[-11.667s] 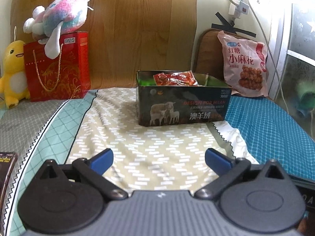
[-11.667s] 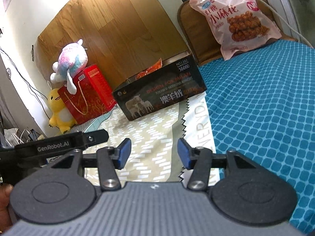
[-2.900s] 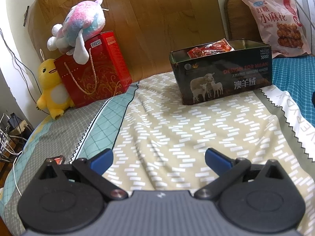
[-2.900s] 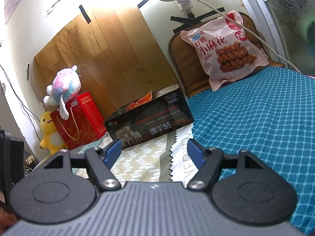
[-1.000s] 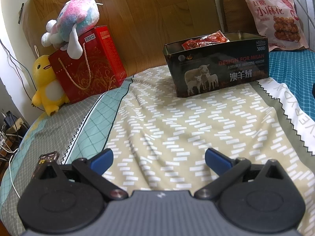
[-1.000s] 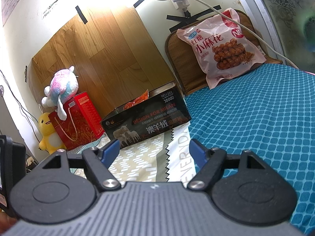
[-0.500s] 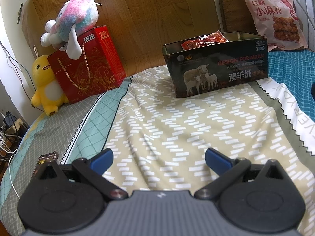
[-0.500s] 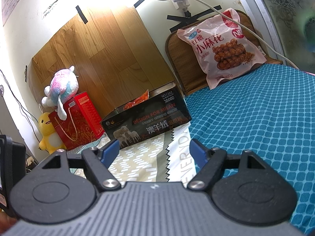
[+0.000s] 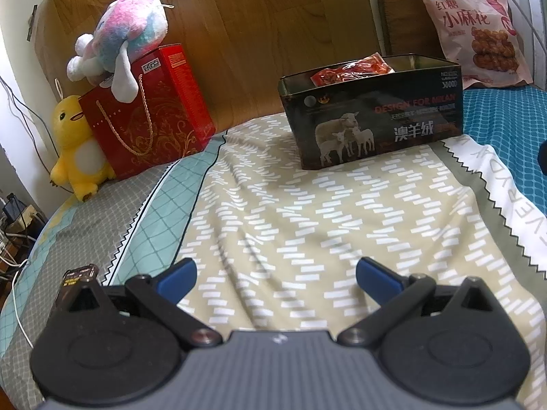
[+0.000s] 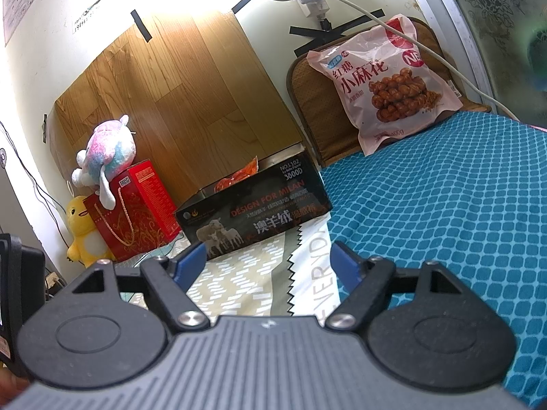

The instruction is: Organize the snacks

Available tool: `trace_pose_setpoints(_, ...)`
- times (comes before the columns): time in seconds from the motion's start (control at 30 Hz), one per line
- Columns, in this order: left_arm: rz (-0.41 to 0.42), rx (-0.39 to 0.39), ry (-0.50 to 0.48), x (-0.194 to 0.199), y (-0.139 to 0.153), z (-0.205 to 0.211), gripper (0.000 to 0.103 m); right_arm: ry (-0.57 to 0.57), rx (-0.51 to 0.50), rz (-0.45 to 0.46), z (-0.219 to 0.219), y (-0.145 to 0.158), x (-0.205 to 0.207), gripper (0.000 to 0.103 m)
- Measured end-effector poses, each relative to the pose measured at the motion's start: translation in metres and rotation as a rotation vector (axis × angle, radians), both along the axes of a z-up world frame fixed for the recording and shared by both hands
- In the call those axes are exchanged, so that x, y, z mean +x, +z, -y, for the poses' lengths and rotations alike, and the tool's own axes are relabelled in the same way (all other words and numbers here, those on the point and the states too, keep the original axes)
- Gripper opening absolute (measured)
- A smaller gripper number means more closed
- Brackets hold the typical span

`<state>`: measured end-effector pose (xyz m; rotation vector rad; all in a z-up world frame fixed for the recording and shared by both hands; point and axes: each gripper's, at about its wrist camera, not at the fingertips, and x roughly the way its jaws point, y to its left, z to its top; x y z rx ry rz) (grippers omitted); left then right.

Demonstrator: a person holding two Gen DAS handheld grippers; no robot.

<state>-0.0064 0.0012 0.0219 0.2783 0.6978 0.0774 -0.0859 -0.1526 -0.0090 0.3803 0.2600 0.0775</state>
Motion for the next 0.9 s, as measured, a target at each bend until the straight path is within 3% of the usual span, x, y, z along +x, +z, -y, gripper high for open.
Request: trace_pose_setpoints(0.9, -0.019, -0.016, -0.011, 0.0015, -0.0023, -0.0007, 0.103, -0.004, 0.003, -0.002, 0.0005, 0.001, 0.0001, 0.083)
